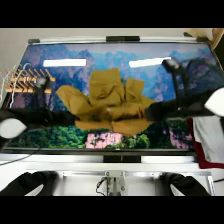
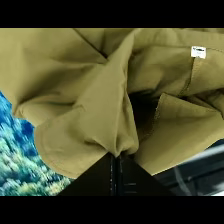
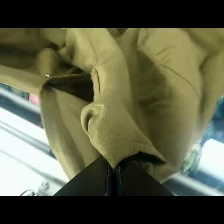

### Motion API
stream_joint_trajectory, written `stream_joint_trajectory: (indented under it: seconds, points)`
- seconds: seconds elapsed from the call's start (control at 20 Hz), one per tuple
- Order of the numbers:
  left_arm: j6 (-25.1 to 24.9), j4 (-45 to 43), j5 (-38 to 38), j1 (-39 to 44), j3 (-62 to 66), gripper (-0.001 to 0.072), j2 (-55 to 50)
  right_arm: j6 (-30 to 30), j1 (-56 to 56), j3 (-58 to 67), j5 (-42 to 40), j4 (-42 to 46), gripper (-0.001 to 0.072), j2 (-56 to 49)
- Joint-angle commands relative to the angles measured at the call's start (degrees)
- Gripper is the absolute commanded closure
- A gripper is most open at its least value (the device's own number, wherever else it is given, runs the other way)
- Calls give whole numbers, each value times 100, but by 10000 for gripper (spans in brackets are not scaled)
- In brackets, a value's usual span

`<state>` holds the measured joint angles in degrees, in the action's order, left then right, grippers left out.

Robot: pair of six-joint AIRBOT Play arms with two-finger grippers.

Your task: Fold the shirts.

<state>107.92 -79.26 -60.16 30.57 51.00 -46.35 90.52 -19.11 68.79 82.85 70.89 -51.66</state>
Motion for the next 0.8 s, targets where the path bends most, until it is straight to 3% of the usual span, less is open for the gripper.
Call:
stream_joint_trajectory:
  seconds: [0.0,0.15,0.2,0.3,0.4,0.5,0.6,0.7,0.75]
  points:
    - [605,2,964,588,-1176,661,2,240,-4,-1445,-264,-535,651,264]
    - [636,0,1193,610,-1235,655,-59,334,-2,-1600,-643,-595,651,267]
    - [629,0,1152,610,-1231,574,-50,334,-4,-1600,-732,-629,651,264]
    - [612,-52,868,575,-1165,218,-33,334,-4,-1600,-863,-691,651,264]
    - [509,-256,-11,308,-839,9,-31,334,-4,-1600,-938,-730,652,264]
    - [-116,-1130,-1351,-142,-173,12,-31,334,-4,-1600,-938,-787,651,264]
    - [-658,-2778,-2253,-684,581,13,-33,337,-4,-1600,-940,-831,651,264]
    - [-1128,-3694,-2225,-1502,1106,32,-50,361,-4,-1600,-944,-831,651,264]
    - [-1331,-3641,-2065,-1993,1200,98,-90,422,-4,-1600,-944,-831,651,264]
